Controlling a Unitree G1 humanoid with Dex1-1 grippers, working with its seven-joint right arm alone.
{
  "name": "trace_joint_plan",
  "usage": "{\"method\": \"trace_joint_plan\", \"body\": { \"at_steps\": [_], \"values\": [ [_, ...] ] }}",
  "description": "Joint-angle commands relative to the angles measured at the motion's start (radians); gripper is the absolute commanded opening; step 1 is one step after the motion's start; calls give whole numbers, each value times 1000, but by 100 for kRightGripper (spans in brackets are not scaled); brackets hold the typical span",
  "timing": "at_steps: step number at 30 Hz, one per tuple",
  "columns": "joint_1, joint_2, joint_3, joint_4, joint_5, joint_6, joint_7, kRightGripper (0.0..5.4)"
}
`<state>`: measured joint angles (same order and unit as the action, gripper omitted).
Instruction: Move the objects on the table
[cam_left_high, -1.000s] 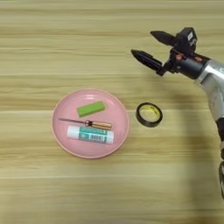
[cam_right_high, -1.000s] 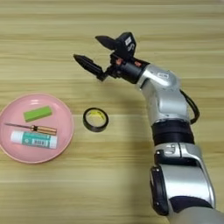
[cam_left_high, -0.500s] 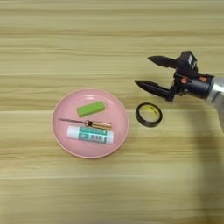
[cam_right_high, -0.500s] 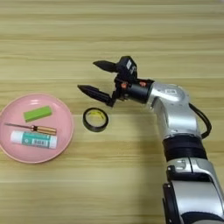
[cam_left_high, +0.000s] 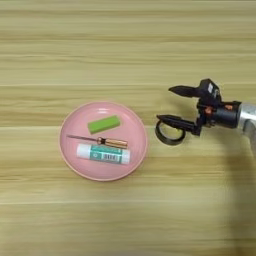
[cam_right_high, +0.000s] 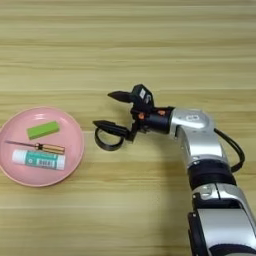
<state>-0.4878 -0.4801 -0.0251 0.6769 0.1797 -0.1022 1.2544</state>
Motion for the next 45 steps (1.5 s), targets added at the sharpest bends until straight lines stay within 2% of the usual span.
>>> {"method": "trace_joint_plan", "body": {
  "at_steps": [1, 20, 45],
  "values": [
    [-73, -57, 4, -10, -19, -54, 0, 538],
    [-66, -61, 42, 55, -101, -145, -13, 538],
    [-42, -61, 65, 40, -119, -169, -15, 538]
  ]
}}
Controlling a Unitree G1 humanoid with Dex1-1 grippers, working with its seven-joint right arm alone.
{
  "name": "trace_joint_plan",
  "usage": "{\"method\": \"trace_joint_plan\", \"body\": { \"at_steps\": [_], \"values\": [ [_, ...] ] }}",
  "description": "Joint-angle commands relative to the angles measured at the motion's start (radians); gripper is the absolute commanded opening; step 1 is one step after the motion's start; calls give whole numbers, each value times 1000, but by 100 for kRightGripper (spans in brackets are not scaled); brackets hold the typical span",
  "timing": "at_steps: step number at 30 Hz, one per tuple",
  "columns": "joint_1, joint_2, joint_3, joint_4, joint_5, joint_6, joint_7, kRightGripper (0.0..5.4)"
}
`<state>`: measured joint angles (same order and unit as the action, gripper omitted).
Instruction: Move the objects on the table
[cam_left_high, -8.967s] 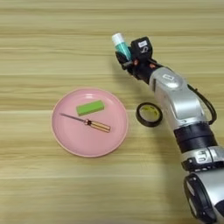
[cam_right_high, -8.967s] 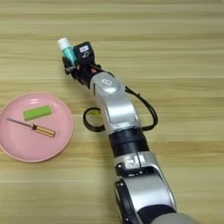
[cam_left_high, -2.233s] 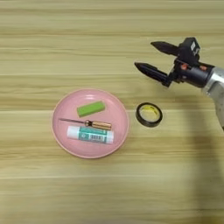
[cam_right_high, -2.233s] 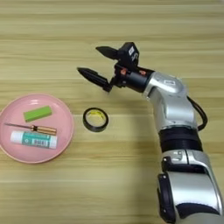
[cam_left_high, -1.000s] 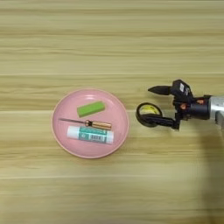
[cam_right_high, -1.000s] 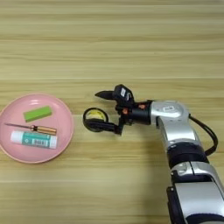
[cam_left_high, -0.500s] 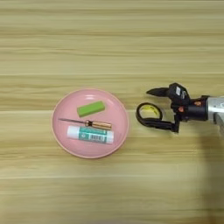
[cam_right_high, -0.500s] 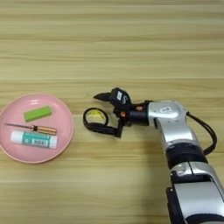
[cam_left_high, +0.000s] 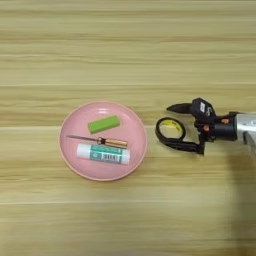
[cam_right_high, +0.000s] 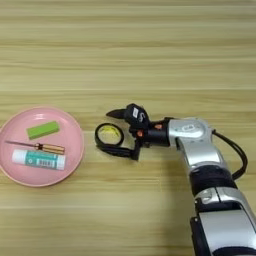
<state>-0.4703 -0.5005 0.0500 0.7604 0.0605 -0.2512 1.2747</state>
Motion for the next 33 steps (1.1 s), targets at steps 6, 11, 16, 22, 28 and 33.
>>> {"method": "trace_joint_plan", "body": {
  "at_steps": [6, 11, 16, 22, 28, 33],
  "values": [
    [-59, -42, -2, -35, -22, -29, -50, 538],
    [-59, -41, 1, -30, -33, -38, -56, 538],
    [-59, -39, 11, -21, -46, -48, -69, 538],
    [-61, -38, 16, -6, -58, -62, -73, 538],
    [-76, -39, 25, 26, -81, -70, -99, 538],
    [-85, -41, 28, 45, -81, -74, -99, 538]
  ]
}}
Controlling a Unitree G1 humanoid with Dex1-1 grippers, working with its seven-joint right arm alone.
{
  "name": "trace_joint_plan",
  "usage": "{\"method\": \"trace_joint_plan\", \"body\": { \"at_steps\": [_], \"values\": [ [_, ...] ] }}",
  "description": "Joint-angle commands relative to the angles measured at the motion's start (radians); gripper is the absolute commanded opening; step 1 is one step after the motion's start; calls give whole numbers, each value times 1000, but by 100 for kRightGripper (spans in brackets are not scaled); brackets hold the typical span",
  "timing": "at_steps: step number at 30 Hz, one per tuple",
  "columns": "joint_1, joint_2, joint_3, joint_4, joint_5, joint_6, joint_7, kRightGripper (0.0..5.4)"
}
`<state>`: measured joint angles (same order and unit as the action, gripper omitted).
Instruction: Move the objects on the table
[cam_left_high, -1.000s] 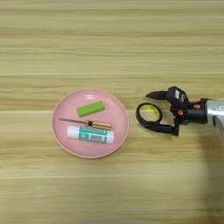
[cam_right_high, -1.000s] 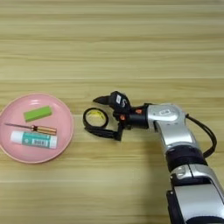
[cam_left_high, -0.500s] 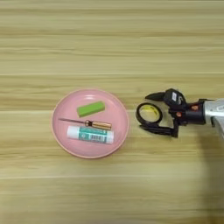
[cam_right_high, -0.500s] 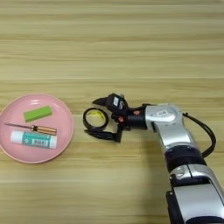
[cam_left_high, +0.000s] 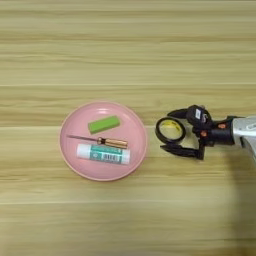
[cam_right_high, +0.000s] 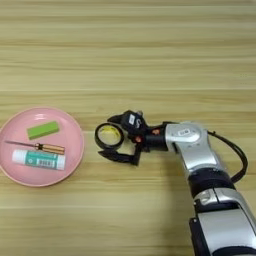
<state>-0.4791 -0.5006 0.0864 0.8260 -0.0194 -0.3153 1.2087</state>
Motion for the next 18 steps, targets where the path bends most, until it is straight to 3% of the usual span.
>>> {"method": "trace_joint_plan", "body": {
  "at_steps": [1, 7, 18],
  "values": [
    [-78, -41, -8, -17, -1, -11, -31, 538],
    [-80, -43, -1, -9, -1, -13, -13, 538],
    [-68, -44, 5, -14, 0, -16, 5, 404]
  ]
}}
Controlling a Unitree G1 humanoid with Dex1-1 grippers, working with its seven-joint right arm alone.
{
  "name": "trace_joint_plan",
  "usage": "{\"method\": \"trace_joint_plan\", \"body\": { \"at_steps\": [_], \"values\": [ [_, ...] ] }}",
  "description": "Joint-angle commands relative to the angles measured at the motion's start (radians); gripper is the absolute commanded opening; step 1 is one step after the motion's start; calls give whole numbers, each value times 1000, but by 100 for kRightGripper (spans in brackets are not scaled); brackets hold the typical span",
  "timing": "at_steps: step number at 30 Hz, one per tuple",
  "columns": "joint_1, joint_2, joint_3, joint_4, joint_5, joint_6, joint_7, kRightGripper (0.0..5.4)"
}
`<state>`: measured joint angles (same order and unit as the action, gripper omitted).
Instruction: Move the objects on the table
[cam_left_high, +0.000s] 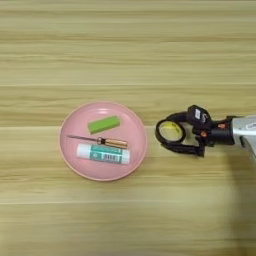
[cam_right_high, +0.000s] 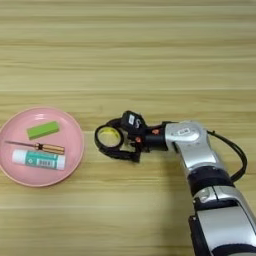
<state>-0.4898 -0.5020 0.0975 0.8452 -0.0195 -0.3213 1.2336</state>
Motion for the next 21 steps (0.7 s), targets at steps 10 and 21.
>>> {"method": "trace_joint_plan", "body": {
  "at_steps": [10, 21],
  "values": [
    [-69, -34, -16, -24, 13, -16, -30, 404],
    [-119, 4, -62, -17, 61, -14, -63, 404]
  ]
}}
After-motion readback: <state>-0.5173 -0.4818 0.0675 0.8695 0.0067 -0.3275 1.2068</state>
